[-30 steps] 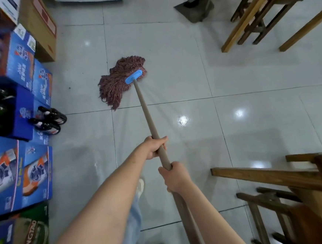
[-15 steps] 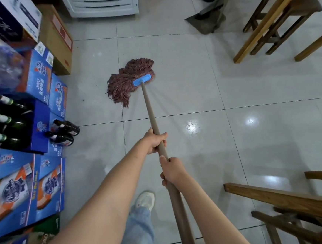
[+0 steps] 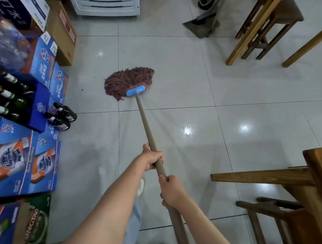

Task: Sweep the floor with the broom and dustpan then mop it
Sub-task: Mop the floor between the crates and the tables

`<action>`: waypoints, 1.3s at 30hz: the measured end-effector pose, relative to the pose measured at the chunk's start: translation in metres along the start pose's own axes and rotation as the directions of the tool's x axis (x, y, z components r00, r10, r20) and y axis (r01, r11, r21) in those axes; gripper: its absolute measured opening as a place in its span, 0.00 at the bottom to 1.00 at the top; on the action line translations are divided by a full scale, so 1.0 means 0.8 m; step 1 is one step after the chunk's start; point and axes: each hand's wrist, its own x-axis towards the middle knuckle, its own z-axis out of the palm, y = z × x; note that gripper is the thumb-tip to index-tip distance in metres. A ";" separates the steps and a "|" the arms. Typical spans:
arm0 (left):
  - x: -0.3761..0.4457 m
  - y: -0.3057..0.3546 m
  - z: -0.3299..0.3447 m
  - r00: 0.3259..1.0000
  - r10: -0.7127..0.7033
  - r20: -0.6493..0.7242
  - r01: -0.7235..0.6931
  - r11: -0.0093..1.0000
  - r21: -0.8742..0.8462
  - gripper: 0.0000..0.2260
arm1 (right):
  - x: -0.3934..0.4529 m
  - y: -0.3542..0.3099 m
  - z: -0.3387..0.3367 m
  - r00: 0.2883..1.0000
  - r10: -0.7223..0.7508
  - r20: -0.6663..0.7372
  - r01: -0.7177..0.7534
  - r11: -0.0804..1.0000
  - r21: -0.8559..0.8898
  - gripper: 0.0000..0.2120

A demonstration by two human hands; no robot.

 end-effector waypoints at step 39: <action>-0.107 -0.130 0.017 0.996 -0.040 0.074 0.048 0.993 -0.108 0.03 | -0.133 0.099 0.013 0.996 -0.040 0.078 0.049 0.991 -0.122 0.11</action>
